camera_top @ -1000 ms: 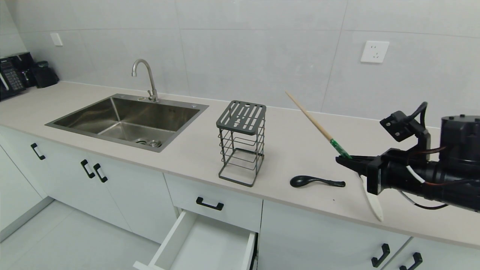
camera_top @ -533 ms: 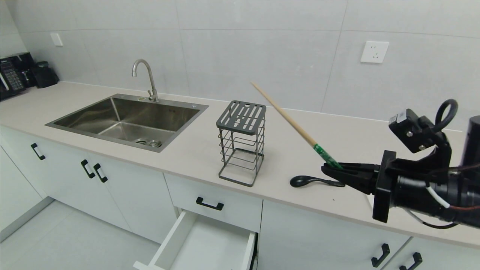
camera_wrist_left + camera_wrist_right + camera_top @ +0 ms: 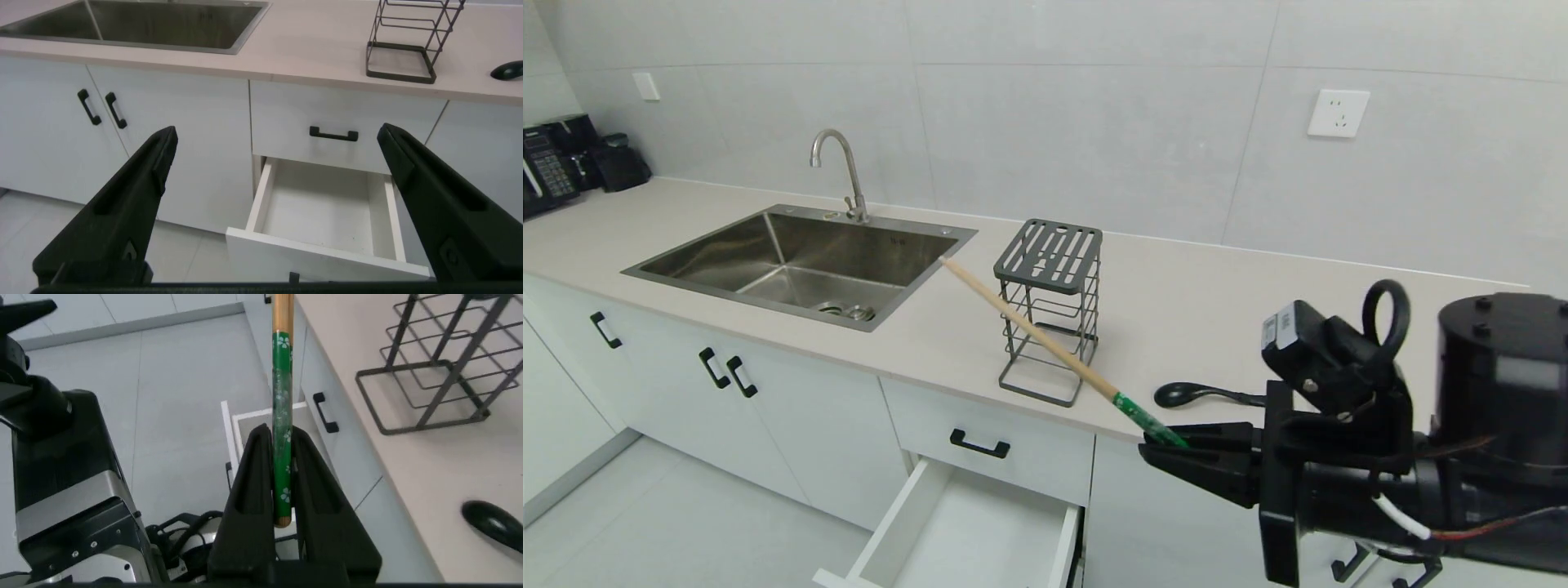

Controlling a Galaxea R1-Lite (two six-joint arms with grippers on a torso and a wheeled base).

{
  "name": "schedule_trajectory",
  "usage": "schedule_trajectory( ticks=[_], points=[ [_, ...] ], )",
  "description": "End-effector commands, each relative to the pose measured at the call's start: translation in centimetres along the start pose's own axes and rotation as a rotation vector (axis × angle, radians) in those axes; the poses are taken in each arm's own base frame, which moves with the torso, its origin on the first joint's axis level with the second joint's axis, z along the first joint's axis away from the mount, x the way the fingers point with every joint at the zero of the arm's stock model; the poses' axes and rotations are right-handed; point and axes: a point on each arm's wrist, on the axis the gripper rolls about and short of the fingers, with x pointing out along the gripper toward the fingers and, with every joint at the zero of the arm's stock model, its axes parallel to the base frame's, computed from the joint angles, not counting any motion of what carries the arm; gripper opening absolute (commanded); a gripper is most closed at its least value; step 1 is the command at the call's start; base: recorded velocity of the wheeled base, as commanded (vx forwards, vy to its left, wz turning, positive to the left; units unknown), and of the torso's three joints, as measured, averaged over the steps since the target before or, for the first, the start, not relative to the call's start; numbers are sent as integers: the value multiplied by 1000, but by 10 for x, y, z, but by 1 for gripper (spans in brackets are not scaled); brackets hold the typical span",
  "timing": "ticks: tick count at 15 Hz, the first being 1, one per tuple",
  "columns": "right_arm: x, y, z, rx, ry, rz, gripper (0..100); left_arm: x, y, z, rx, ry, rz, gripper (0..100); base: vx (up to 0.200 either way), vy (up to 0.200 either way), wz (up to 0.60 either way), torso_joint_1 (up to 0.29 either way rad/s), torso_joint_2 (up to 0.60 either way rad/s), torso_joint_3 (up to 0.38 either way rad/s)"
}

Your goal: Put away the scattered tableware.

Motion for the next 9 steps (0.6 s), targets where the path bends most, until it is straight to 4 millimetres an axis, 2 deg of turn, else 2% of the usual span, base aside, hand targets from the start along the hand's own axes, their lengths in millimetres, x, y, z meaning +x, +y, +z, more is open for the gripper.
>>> schedule_trajectory(
  ticks=[1, 5, 7, 9],
  points=[
    [18, 4, -7, 2, 49, 29, 0, 0, 0, 0, 0, 2, 0, 100, 0, 0, 0, 0, 0, 0],
    [47, 0, -10, -10, 91, 26, 0, 0, 0, 0, 0, 2, 0, 100, 0, 0, 0, 0, 0, 0],
    [74, -4, -4, -47, 94, 13, 0, 0, 0, 0, 0, 2, 0, 100, 0, 0, 0, 0, 0, 0],
    [88, 7, -1, -62, 95, 42, 0, 0, 0, 0, 0, 2, 0, 100, 0, 0, 0, 0, 0, 0]
  ],
)
